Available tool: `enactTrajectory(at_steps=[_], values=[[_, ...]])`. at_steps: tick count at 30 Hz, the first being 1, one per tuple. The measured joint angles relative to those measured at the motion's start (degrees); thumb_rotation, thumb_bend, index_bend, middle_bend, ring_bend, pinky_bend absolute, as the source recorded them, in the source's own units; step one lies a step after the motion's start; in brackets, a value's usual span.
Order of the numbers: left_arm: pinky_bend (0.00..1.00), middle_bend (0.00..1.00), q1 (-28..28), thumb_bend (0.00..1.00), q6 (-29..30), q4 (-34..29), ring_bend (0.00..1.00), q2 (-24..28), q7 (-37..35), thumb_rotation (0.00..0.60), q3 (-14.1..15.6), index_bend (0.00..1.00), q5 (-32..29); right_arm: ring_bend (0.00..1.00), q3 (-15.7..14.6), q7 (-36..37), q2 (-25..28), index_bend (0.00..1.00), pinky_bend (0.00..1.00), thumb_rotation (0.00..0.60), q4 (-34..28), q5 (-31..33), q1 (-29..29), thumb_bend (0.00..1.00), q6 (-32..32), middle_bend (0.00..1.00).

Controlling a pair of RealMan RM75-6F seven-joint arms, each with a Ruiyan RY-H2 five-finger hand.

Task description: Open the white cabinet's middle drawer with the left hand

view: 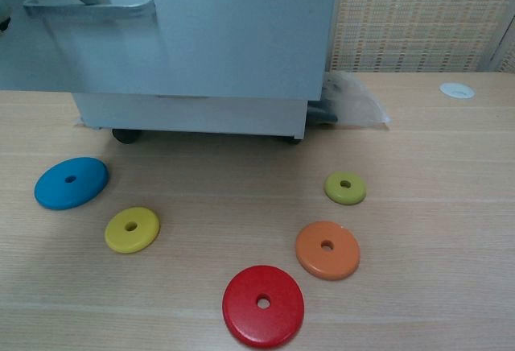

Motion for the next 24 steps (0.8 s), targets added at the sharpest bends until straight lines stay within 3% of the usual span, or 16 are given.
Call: enactTrajectory(at_steps=[7, 16, 20, 24], values=[[1.00, 0.90, 1.77, 0.68, 3.01, -0.09, 0.92, 0.36, 0.08, 0.600, 0.06, 0.23, 0.81, 0.17, 0.16, 0.21, 0.23, 0.16, 0.15, 0.600, 0.00, -0.19, -0.03, 0.20, 0.36, 0.21], [0.98, 0.78, 5.15, 0.68, 5.89, -0.48, 0.75, 1.29, 0.94, 0.600, 1.28, 0.25, 1.66, 0.17, 0.35, 0.44, 0.29, 0.16, 0.15, 0.600, 0.07, -0.21, 0.22, 0.20, 0.16, 0.21], [0.97, 0.74, 6.94, 0.68, 8.14, -0.40, 0.71, 1.43, 1.34, 0.600, 1.69, 0.31, 2.10, 0.17, 0.35, 0.33, 0.42, 0.16, 0.15, 0.600, -0.14, -0.52, 0.27, 0.20, 0.35, 0.21], [0.96, 0.73, 9.53, 0.68, 10.41, -0.21, 0.69, 2.06, 1.79, 0.600, 2.62, 0.43, 2.12, 0.17, 0.34, 0.12, 0.54, 0.16, 0.15, 0.600, -0.40, -0.53, 0.29, 0.20, 0.31, 0.21]])
